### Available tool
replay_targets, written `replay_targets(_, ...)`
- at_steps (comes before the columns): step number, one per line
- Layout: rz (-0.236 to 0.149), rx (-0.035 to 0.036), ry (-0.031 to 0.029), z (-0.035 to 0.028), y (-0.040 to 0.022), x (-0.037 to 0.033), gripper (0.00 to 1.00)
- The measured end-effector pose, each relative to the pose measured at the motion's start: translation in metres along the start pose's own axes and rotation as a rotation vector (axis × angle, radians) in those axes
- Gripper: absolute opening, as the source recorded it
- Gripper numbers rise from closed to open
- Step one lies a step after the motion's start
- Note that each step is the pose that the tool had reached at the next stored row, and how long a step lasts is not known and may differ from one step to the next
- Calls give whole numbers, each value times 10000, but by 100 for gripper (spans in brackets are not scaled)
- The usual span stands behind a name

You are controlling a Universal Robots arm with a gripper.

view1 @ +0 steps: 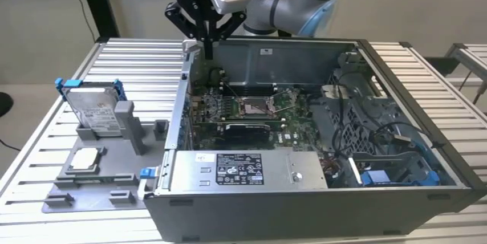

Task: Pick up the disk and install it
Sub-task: 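Reach for the disk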

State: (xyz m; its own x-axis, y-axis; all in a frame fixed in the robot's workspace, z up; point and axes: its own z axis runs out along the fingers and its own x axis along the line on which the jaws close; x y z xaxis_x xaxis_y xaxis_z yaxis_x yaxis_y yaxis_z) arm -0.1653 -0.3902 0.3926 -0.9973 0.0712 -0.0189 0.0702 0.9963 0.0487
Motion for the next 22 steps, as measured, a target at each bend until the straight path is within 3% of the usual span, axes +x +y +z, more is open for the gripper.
replay_targets(7, 2, 3, 46, 0, 88, 244, 0)
replay_targets(12, -40, 9, 143, -2, 85, 336, 0)
replay_targets(22, -165, 9, 157, 4, 64, 620, 0)
